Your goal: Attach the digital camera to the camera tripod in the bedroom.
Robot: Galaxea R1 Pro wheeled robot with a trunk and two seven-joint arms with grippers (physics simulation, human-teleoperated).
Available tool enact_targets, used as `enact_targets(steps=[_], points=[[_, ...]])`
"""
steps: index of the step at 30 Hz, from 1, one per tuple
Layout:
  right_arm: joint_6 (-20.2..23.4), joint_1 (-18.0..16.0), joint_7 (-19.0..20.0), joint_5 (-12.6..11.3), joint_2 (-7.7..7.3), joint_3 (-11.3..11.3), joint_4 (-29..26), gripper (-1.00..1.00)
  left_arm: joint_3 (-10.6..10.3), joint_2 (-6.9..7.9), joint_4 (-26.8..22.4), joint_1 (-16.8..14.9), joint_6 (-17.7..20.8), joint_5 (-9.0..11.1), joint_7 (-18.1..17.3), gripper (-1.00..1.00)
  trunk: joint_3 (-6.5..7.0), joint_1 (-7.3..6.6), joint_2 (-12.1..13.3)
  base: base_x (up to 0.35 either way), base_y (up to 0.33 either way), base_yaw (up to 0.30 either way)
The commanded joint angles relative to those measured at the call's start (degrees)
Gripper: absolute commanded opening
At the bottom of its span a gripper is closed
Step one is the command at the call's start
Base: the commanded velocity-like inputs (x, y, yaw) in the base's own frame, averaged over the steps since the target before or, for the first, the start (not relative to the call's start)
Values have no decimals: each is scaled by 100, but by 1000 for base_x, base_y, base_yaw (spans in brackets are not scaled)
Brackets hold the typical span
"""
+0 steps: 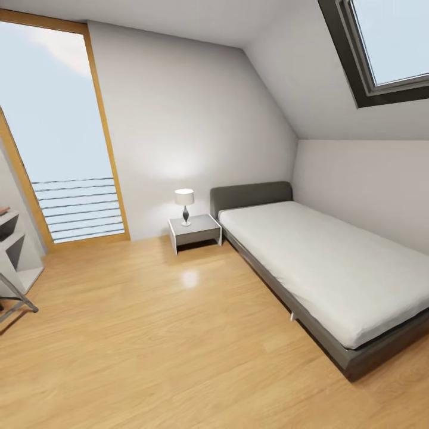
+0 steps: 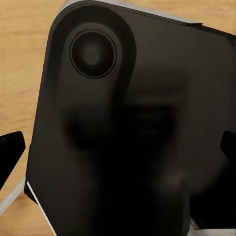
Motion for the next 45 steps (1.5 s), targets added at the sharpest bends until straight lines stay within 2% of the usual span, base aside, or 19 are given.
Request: enact_targets(steps=[1,29,36,40,45], points=[[-15,-1,-8,6,0,2,0,100,16,-1,-4,1,-11,22,-1,100,-4,0,-2,0,3,0],[-26,-1,-25,6,4,2,0,100,11,-1,-4,1,-11,22,-2,100,-4,0,-2,0,0,0],[-153,-1,-28,11,0,-7,-7,100,-10,12,-47,1,-16,22,1,100,-4,0,-2,0,0,0],[-199,-1,-18,55,0,23,-43,100,-24,45,-402,1,2,19,15,100,-4,0,-2,0,0,0],[-217,-1,-2,260,-6,188,-416,100,-23,211,-1310,1,140,9,59,100,-4,0,-2,0,0,0]])
